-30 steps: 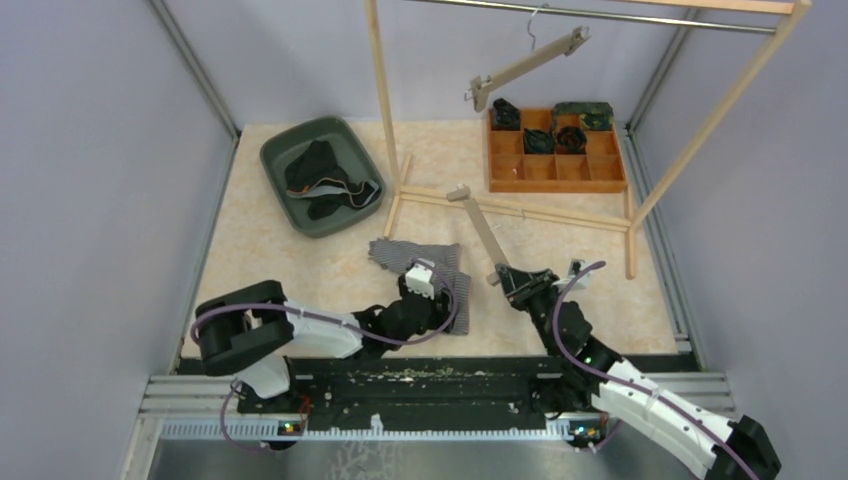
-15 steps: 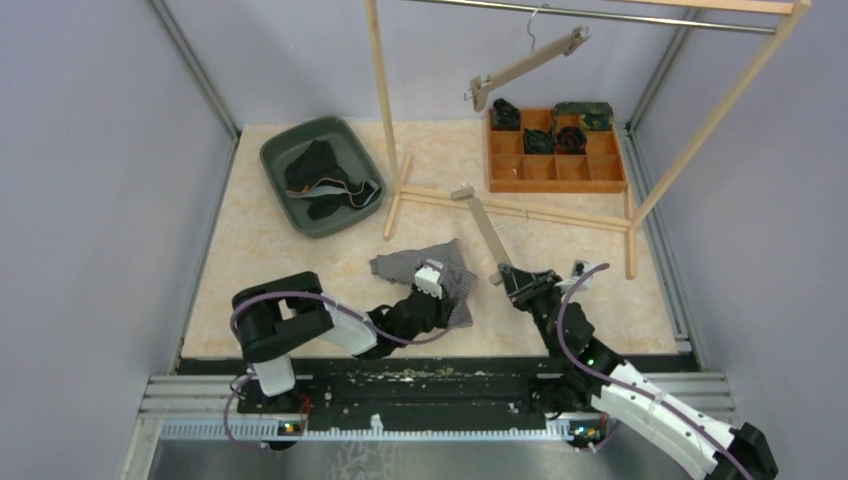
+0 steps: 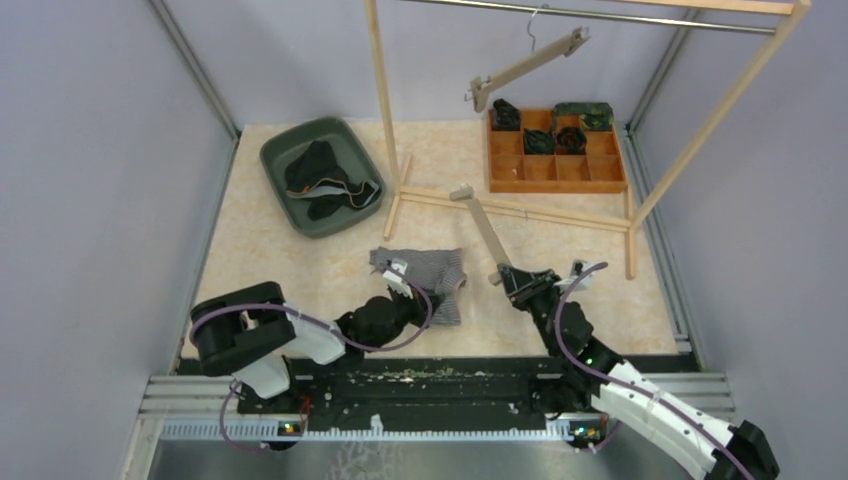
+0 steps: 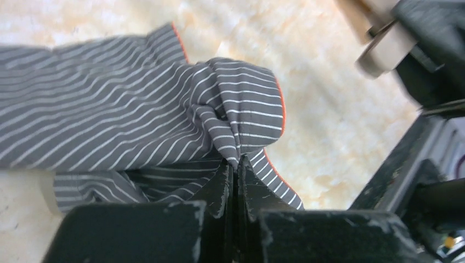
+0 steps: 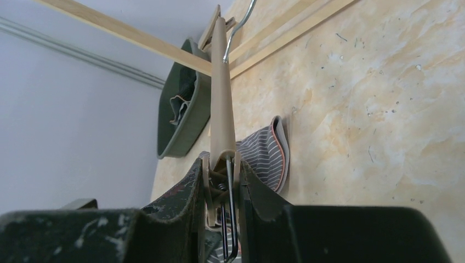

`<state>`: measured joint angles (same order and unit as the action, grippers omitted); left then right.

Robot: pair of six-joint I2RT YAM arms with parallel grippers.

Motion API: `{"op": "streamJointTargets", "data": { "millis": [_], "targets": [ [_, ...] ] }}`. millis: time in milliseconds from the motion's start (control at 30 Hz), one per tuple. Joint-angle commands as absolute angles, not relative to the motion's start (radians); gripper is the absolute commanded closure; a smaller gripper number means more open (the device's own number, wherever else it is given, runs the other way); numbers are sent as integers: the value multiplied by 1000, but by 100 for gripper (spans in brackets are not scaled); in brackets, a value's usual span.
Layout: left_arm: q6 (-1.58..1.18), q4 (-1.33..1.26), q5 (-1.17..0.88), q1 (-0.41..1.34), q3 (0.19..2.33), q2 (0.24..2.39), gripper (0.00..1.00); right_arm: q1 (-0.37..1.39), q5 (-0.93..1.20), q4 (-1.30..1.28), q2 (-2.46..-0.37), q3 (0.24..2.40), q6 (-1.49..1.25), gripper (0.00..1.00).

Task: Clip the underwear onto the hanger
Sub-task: Clamp the underwear onto the hanger.

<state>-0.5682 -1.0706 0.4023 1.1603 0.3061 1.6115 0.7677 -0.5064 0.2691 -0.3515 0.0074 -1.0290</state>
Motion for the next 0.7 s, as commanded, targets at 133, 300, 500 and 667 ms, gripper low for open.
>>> {"op": "streamJointTargets", "data": {
  "millis": [133, 300, 500, 667],
  "targets": [
    [-626, -1104, 315, 1124, 344, 1527, 100, 759, -425, 558, -487, -118, -959, 100],
    [-671, -1098, 270, 1094, 354, 1522, 100, 759, -371, 679, -579, -120, -934, 100],
    [-732, -1096, 231, 1048, 355, 1522, 100, 759, -338, 765, -655, -123, -931, 100],
    [-797, -1159, 172, 1000, 340, 1538, 100, 759, -318, 796, -691, -123, -955, 100]
  ]
}}
